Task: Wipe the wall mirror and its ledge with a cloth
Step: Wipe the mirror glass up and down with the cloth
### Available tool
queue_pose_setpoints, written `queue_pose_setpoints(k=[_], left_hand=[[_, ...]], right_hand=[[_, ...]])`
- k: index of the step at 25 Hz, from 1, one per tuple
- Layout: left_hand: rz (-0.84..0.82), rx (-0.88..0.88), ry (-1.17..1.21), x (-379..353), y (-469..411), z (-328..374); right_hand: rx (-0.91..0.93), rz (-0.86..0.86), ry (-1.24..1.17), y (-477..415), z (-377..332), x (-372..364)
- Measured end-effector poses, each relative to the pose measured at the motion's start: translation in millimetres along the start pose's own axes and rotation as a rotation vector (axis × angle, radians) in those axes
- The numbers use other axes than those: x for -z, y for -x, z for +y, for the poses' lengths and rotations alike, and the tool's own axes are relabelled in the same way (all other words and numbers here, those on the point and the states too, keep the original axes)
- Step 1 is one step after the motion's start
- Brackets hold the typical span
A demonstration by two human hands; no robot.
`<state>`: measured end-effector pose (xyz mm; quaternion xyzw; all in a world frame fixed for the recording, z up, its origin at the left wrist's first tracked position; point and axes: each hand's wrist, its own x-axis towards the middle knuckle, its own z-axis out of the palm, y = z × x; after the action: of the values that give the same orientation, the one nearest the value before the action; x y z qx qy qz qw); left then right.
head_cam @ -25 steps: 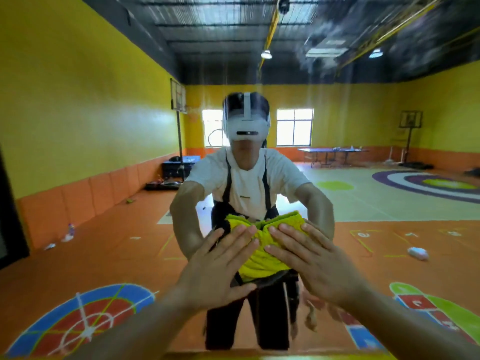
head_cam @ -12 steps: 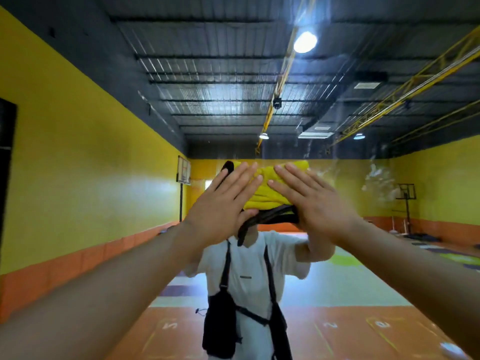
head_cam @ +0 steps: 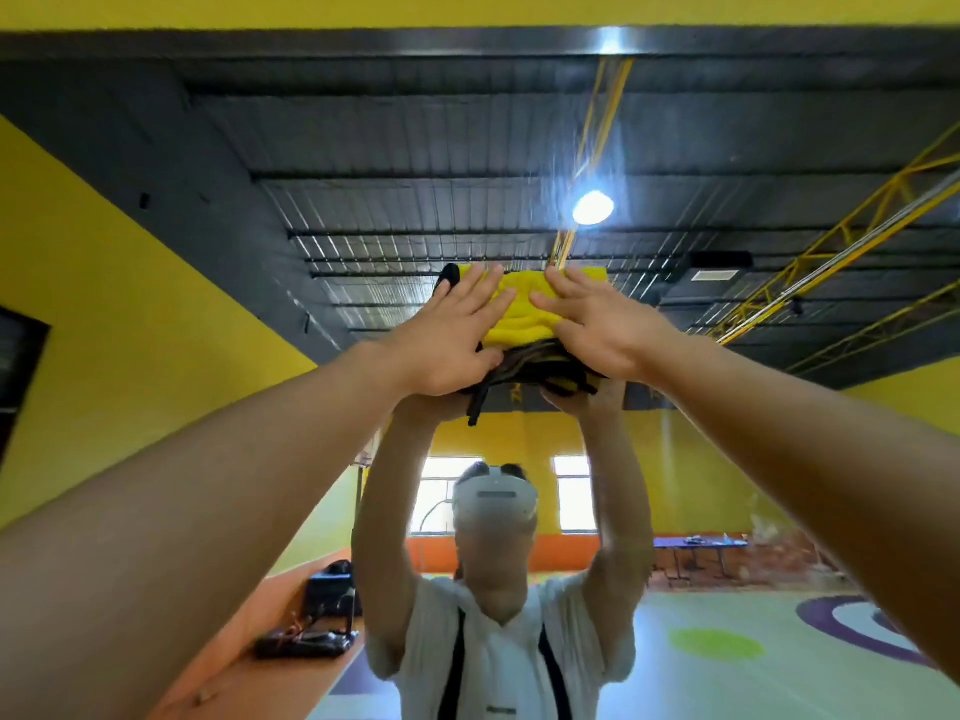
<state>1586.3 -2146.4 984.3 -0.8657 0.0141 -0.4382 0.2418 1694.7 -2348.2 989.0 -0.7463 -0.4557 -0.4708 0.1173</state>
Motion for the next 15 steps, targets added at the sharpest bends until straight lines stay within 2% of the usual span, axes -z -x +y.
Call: queue_pose_setpoints(k=[2,7,11,15], left_hand=[[0.025,-0.020,0.044,-10.9,12.2,3.9],[0.143,-0.028,-0.021,-33.9,17.2,29.6],[0.258,0.041,-0.123,-55.3,-5.5,76.6],[0.352,0.034,-0.150,-70.1,-0.3,88.4]], right_hand=[[-0.019,-0.025,-0.004,9.5,-10.4,-10.1],[0.101,0.163,0.238,45.3,21.5,-50.8],[0.108,0.215,0.265,62.3,63.3,-43.3],[0.098,0.266,0.214,76.8,66.4,-58.7]])
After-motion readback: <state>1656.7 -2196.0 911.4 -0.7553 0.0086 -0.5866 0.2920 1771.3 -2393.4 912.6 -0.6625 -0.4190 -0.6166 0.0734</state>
